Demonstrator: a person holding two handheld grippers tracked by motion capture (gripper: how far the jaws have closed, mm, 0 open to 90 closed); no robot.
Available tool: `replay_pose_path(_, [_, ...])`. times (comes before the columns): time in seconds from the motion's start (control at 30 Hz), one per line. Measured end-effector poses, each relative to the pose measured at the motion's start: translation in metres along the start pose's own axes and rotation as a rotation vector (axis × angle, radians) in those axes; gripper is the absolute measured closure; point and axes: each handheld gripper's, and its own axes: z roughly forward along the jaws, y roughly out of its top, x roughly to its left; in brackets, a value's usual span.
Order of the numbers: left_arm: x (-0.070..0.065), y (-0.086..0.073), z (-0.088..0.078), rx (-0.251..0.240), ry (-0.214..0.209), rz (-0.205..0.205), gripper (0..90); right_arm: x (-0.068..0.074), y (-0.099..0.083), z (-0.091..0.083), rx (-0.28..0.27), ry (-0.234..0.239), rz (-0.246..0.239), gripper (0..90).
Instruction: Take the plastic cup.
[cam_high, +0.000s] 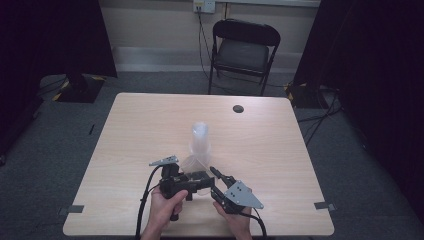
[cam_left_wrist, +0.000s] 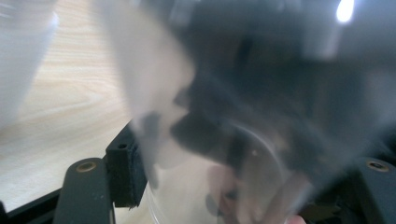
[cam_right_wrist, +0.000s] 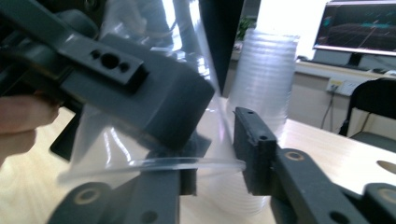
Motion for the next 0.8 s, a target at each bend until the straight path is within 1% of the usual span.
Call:
replay_pose_path(0.07, [-0.0003,0.0000,-0.0007,-0.017,-0.009,-0.001,30.3,-0.0010,-0.0001,-0.0016,-0.014,-0.010,0.003,77.5])
replay_pose_path(0.13, [-0.0003,0.0005,-0.0015,-0.018,-0.010,0.004,30.3,-0.0013,-0.0004,-0.0025,-0.021,-0.011,0.007,78.6])
replay_pose_path(0.2, [-0.0006,0.0008,-0.0030,-0.032,-0.012,0.010,28.8,-0.0012,-0.0002,-0.0037,-0.024,-0.010,0.007,81.1])
replay_pose_path(0.3, [-0.0001,0.0009,-0.0039,-0.028,-0.008,0.011,27.5,-0.0009,-0.0007,-0.0035,-0.025,-0.001,0.010,81.7])
replay_pose_path(0.37, [0.0003,0.0009,-0.0042,-0.031,-0.008,0.009,25.3,-0.0004,-0.0013,-0.0036,-0.024,0.000,0.002,82.5])
replay_pose_path(0.4, [0.0017,0.0009,-0.0051,-0.040,-0.010,0.008,24.7,-0.0004,-0.0016,-0.0034,-0.023,0.007,0.003,82.9])
replay_pose_path(0.5, [0.0019,0.0010,-0.0055,-0.044,-0.004,0.008,22.8,0.0001,-0.0019,-0.0030,-0.022,0.009,0.009,83.2])
replay_pose_path(0.63, [0.0010,0.0011,-0.0076,-0.057,0.002,0.021,20.9,0.0000,-0.0013,-0.0033,-0.023,0.017,0.006,83.7])
replay_pose_path(0.67, [0.0007,0.0012,-0.0085,-0.055,-0.003,0.025,20.9,0.0002,-0.0011,-0.0035,-0.023,0.018,0.008,83.7])
replay_pose_path(0.8, [0.0006,0.0015,-0.0092,-0.058,-0.002,0.023,19.0,0.0005,-0.0003,-0.0038,-0.025,0.026,0.015,83.7])
